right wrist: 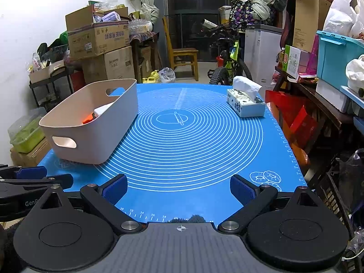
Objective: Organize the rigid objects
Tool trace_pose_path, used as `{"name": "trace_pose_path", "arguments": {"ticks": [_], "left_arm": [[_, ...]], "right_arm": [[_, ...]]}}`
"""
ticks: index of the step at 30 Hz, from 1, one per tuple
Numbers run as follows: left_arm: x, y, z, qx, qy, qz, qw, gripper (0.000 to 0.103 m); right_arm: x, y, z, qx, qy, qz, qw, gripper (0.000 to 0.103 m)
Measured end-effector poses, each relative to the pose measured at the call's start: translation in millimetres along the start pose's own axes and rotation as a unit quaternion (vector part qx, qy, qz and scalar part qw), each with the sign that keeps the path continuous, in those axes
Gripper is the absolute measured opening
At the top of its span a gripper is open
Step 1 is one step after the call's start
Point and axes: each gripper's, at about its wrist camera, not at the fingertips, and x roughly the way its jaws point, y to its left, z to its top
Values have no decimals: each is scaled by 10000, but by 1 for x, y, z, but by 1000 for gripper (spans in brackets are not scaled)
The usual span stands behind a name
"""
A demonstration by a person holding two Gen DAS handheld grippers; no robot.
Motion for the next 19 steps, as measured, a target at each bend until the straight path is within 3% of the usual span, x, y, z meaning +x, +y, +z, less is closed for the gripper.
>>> {"name": "trace_pose_path", "arguments": {"ticks": [19], "left_arm": [[0,-1,1,-22,-2,4,10000,50]], "right_arm": [[-1,-2,0,-25,-3,-5,10000,97]]}}
